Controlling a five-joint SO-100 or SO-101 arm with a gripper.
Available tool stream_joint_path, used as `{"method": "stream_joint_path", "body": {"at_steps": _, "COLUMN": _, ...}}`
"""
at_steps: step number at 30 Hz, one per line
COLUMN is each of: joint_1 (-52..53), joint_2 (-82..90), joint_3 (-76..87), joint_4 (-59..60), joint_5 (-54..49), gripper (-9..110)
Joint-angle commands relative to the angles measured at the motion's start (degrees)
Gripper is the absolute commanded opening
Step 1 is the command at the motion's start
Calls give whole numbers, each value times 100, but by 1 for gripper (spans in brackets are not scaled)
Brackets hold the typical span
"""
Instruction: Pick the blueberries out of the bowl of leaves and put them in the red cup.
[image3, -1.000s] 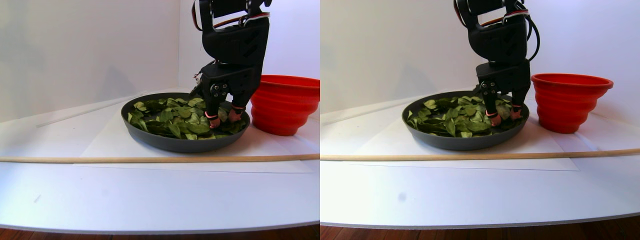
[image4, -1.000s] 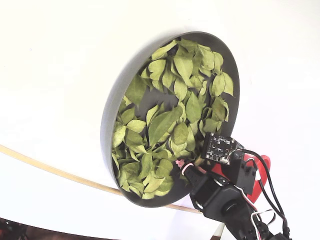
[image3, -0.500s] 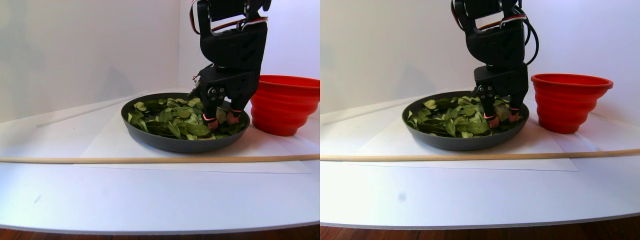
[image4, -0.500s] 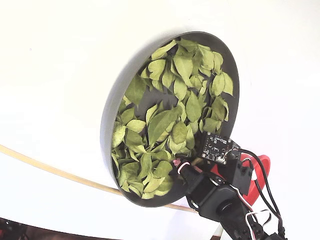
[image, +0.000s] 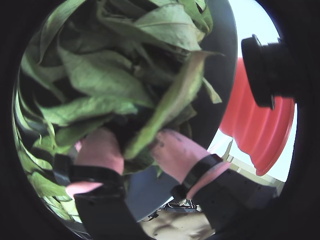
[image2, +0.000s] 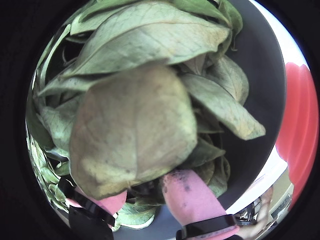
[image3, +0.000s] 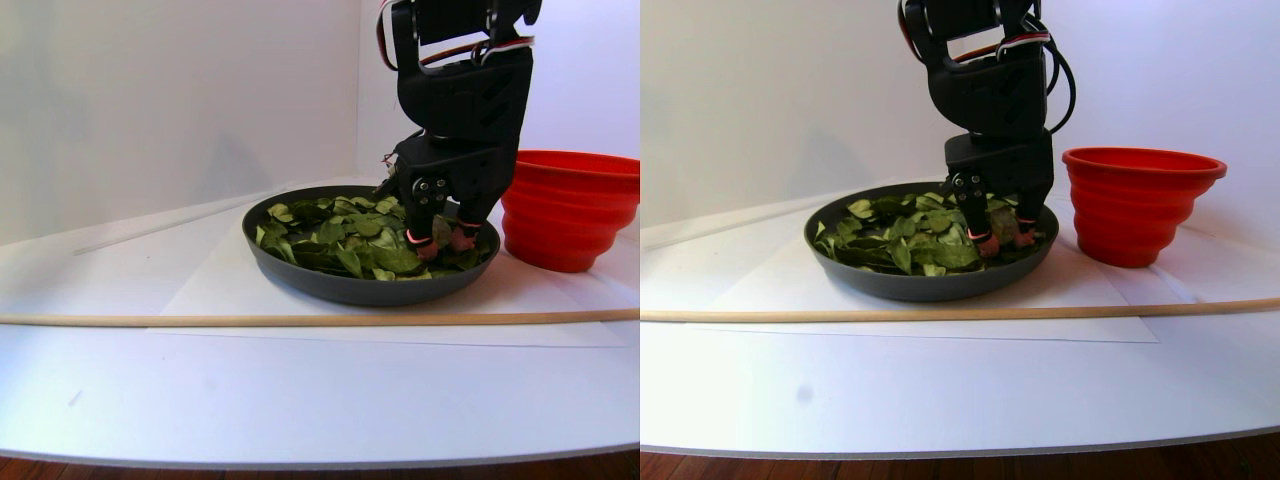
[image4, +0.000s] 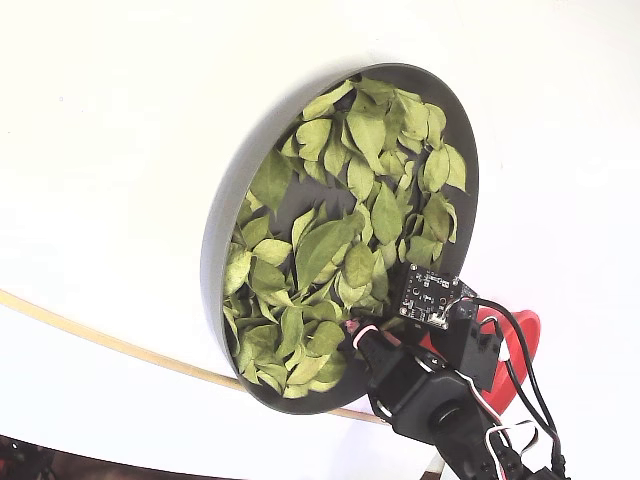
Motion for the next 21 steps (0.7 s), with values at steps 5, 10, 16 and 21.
{"method": "stream_joint_path", "body": {"at_steps": 5, "joint_1": 97, "joint_2": 141, "joint_3": 70, "joint_4": -18, "joint_5": -62, "gripper": 11}}
{"method": "stream_joint_path", "body": {"at_steps": 10, "joint_1": 88, "joint_2": 158, "joint_3": 79, "joint_4": -18, "joint_5": -44, "gripper": 10}}
{"method": "stream_joint_path", "body": {"at_steps": 16, "joint_1": 35, "joint_2": 246, "joint_3": 9, "joint_4": 44, "joint_5": 26, "gripper": 9}}
{"method": "stream_joint_path", "body": {"at_steps": 21, "joint_1": 0, "joint_2": 439, "joint_3": -70, "joint_4": 211, "joint_5": 97, "gripper": 9}}
